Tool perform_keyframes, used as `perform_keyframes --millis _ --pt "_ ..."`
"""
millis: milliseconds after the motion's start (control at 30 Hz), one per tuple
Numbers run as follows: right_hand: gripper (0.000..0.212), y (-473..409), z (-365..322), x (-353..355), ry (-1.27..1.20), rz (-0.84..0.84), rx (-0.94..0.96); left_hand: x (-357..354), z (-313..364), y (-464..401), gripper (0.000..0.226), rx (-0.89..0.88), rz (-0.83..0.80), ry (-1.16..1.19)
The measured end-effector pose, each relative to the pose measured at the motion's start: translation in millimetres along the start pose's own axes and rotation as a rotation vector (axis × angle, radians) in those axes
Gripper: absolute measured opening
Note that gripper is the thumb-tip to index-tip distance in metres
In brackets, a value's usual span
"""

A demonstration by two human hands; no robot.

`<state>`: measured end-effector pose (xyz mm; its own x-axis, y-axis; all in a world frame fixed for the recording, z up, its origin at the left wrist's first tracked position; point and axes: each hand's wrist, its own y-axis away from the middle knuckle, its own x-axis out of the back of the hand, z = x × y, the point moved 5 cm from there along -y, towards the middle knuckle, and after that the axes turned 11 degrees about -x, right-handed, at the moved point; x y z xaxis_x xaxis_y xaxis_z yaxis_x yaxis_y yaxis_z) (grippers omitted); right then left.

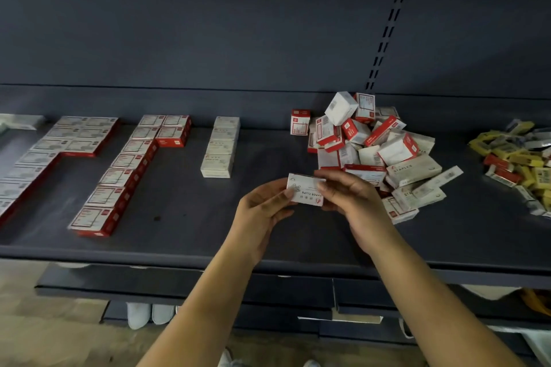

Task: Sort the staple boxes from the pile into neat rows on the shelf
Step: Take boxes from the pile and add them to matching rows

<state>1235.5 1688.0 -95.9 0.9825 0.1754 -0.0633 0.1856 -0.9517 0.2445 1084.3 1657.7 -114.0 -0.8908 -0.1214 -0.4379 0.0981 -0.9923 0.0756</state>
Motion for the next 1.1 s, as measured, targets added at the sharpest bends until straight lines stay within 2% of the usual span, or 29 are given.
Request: perform_keyframes --millis 67,167,233,500,567,733,967,1100 --pt "0.010 -2.6 3.5 -13.3 -0.033 0.016 -0.045 13.5 9.9 -3.1 0.032 -0.040 0.026 0.011" --pt "0.033 -5.2 6.0 -38.4 -0.054 0.024 -0.097 33.8 26.5 -7.9 0.036 -0.082 0.051 -0.002" --pt "0.037 -5.6 3.2 -59.2 0.002 -0.024 -0.072 45.3 36.5 -10.9 0.036 -0.096 0.031 -0.034" --pt "0.033 -10.8 -6.7 -112.5 0.131 -0.194 -0.090 81.0 57.9 -21.3 0.039 -0.086 -0.039 -0.135" --pt "0.023 -13.0 -8.2 -117.8 0.029 -0.162 -0.071 85.1 59.4 -21.1 0.039 -0.082 -0.055 -0.120" --pt "0.015 -18.4 -3.6 -124.5 -0.273 0.012 -0.018 96.6 61.7 -15.2 0.048 -0.046 -0.072 -0.072" --pt "0.038 -17.4 2.3 -147.9 -0.389 0.011 -0.013 112.5 72.3 -15.6 0.040 -0.118 -0.015 -0.045" --pt "0.056 -16.9 0.0 -150.1 -0.208 -0.013 0.025 117.8 75.1 -19.1 0.034 -0.115 0.008 -0.008"
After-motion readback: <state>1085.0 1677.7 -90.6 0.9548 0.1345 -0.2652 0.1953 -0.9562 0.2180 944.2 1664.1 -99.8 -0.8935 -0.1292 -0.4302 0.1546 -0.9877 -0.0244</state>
